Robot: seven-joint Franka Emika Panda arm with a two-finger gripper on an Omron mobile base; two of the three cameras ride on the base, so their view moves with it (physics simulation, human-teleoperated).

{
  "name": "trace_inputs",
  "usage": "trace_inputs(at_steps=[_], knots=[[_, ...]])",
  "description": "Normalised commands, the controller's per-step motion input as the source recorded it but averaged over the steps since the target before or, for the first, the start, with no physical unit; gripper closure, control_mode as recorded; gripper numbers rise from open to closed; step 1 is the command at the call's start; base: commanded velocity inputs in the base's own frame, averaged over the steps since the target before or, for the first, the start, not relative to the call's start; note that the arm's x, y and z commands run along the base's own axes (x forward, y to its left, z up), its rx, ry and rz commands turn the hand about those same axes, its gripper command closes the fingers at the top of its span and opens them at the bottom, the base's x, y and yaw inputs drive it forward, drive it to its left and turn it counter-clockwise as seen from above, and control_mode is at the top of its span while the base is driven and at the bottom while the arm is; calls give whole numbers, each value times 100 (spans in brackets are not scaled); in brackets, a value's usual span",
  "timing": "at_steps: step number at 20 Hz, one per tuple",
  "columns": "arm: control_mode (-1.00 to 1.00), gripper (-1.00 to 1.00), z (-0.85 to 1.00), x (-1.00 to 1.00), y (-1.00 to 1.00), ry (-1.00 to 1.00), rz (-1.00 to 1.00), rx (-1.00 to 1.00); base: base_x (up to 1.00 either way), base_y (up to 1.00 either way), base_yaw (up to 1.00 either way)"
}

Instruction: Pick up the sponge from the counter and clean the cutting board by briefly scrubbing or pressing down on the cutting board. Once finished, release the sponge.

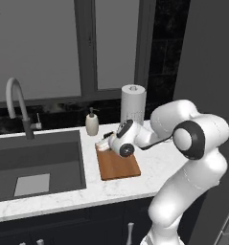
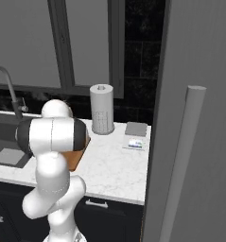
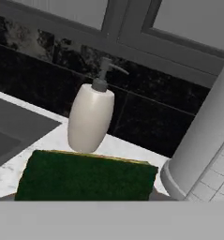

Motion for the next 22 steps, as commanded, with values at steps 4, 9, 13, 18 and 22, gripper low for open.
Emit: trace_inputs(at_steps=[4, 9, 13, 18, 22], knots=[[-100, 100, -84, 34, -7, -46, 0, 25, 0, 0, 0], [-100, 100, 75, -72, -6, 13, 0, 5, 0, 0, 0], [-100, 100, 100, -66, 0, 0, -10, 22, 0, 0, 0], [-100, 100, 100, -35, 4, -10, -20, 35, 0, 0, 0], [-100, 100, 100, -10, 0, 5, -23, 51, 0, 0, 0]])
